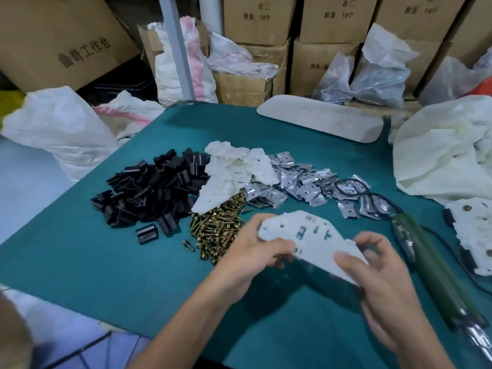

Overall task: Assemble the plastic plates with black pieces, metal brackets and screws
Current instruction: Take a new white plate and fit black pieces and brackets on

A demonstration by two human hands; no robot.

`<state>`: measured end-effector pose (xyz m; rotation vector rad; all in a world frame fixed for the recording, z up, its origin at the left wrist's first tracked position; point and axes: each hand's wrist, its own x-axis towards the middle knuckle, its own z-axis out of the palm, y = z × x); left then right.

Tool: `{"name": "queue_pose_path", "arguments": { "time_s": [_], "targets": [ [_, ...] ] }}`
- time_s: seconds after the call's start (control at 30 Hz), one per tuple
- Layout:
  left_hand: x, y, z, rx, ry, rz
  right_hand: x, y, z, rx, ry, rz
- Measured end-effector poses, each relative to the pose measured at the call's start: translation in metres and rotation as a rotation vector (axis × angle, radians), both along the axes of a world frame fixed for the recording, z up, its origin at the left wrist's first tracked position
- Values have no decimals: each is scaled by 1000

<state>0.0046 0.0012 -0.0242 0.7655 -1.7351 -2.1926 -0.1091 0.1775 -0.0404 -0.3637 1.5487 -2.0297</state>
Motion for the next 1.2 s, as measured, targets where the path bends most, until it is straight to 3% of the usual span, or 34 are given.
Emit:
{"name": "queue_pose_path", "arguments": {
  "time_s": [0.1, 0.17, 0.23, 0.33, 0.47, 0.57, 0.63, 0.7, 1.07, 1.2],
  "targets": [
    [14, 7, -10, -150, -108, -354, -22, -9, 3, -24, -14, -195],
    [25, 3, -13, -327, -165, -501, -36, -14, 1, 67, 36, -130],
    [31, -17, -10, -514, -180, -332, -45, -21, -7, 247, 153, -27],
    [35, -70, -2, -801, -254, 94, -50, -30, -22, 429, 357, -55],
    [33, -147, 2, -1057, -397, 350, -51, -31, -39, 653, 606, -143],
    [18, -198, -2, -1219, -597, 349, -51, -29, -44, 655, 634, -164],
    [7, -219, -7, -1221, -797, 236, -51, -28, -46, 624, 622, -169],
    [-1, -229, -14, -1217, -860, 172, -52, -27, -46, 614, 617, -173],
    [-14, -236, 1, -1303, -763, 230, -51, -25, -44, 558, 565, -165],
    [-9, -198, 33, -1353, -503, 418, -42, -29, -27, 476, 655, -218]
  ]
}}
